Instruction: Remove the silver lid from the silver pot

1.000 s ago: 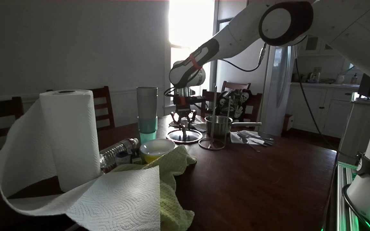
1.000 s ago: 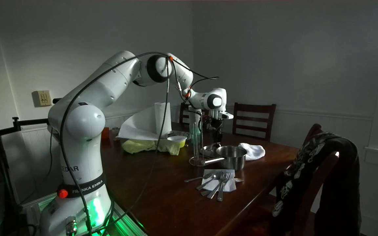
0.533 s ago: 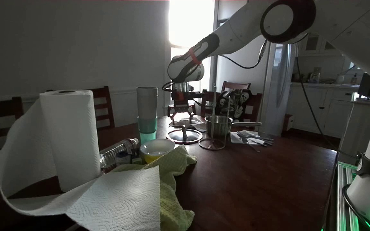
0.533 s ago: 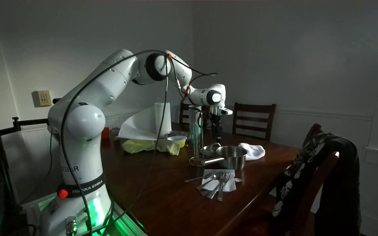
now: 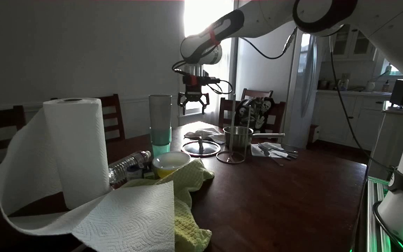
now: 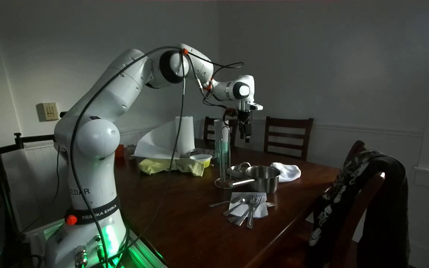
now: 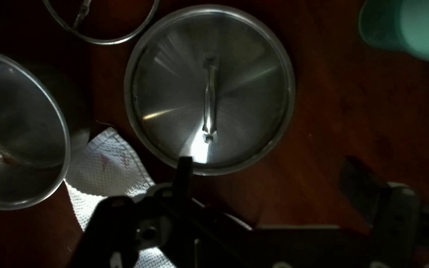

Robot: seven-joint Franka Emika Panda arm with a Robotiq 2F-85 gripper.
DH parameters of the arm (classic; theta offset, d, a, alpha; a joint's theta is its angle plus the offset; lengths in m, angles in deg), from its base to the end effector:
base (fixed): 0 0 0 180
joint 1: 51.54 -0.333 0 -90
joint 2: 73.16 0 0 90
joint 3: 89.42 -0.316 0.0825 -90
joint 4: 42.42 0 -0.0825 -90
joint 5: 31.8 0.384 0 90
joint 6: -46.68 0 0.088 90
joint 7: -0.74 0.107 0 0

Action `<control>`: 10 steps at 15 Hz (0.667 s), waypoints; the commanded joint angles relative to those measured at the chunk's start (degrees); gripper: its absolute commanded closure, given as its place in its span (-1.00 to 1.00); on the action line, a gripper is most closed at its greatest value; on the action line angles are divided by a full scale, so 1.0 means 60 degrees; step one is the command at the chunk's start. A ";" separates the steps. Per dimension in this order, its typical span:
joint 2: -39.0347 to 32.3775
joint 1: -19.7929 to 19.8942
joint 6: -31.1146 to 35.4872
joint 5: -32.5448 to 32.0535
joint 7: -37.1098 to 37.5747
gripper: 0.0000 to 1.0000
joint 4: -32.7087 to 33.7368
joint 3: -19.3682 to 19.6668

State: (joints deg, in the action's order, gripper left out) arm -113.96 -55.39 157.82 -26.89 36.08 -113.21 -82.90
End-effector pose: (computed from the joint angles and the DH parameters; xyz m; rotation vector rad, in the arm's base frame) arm 0.7435 -0.0072 0.3482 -2.9643 1.0272 0.0078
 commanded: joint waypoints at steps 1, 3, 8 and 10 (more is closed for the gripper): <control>0.0514 -0.0024 -0.0886 -0.0197 0.0335 -1.00 0.0379 0.0026; 0.0968 -0.0014 -0.1589 -0.0383 0.0406 -1.00 0.0386 0.0086; 0.2711 0.0367 -0.3527 -0.0881 -0.1149 -1.00 -0.0378 0.0032; 0.3528 0.0551 -0.4137 -0.0754 -0.2473 -1.00 -0.0833 0.0073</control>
State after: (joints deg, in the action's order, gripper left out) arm -100.96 -53.76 136.84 -30.94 30.21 -111.72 -82.11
